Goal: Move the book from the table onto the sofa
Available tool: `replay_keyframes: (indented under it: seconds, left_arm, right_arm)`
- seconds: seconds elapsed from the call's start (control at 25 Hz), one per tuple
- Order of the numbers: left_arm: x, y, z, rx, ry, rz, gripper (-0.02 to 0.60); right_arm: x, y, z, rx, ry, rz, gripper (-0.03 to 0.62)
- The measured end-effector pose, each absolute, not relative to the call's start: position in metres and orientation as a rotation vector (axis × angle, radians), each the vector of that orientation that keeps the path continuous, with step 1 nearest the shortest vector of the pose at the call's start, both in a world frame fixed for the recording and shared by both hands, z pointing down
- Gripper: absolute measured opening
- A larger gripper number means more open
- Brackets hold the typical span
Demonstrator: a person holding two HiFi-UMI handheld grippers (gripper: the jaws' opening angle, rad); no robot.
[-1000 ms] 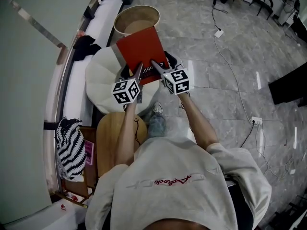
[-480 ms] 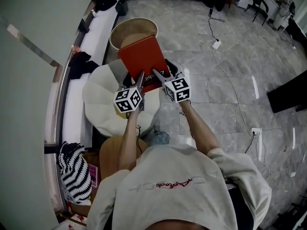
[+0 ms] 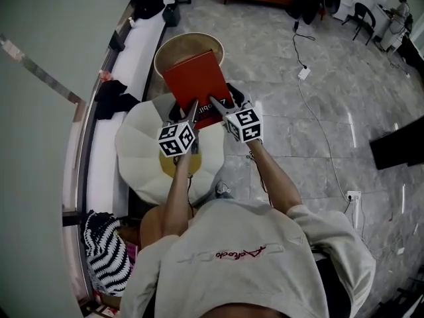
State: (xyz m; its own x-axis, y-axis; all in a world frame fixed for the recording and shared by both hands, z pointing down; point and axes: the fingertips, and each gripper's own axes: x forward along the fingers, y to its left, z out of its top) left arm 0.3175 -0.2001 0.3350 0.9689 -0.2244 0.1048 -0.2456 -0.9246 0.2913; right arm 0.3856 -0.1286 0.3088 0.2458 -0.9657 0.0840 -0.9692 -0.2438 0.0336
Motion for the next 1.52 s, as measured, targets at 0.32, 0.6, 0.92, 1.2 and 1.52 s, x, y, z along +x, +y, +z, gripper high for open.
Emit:
replay_keyframes:
  seconds: [0.32,0.6,0.92,1.2,1.52]
  left_arm:
    - [0.354,-0.239,0.33,2.824,-0.363,0.088,0.253]
    - [0.364,-0.26,0.335,2.82,-0.378,0.089,0.253]
    - [0.384,-0.262,0.337,2.816,-0.352,0.088,0.253]
    - [0.41,-0.28,0.34,2.816,-0.377,0.09,0.253]
    - [0.427,-0.326,0.344,2.796,-0.495,0.091,0.253]
  right_arm:
    - [0.423,-0.168,0.306,2.412,-1.899,0.056,0.267]
    - [0.433,-0.189,0.313,2.409,-1.903,0.059,0.267]
    - [0.451,-0.189,0.314,2.419,-1.876,0.062,0.267]
    - [0.479,-0.208,0.317,2.409,-1.897,0.067,0.267]
    - [0.502,-0.261,0.322,2.337,-1.998,0.077,0.267]
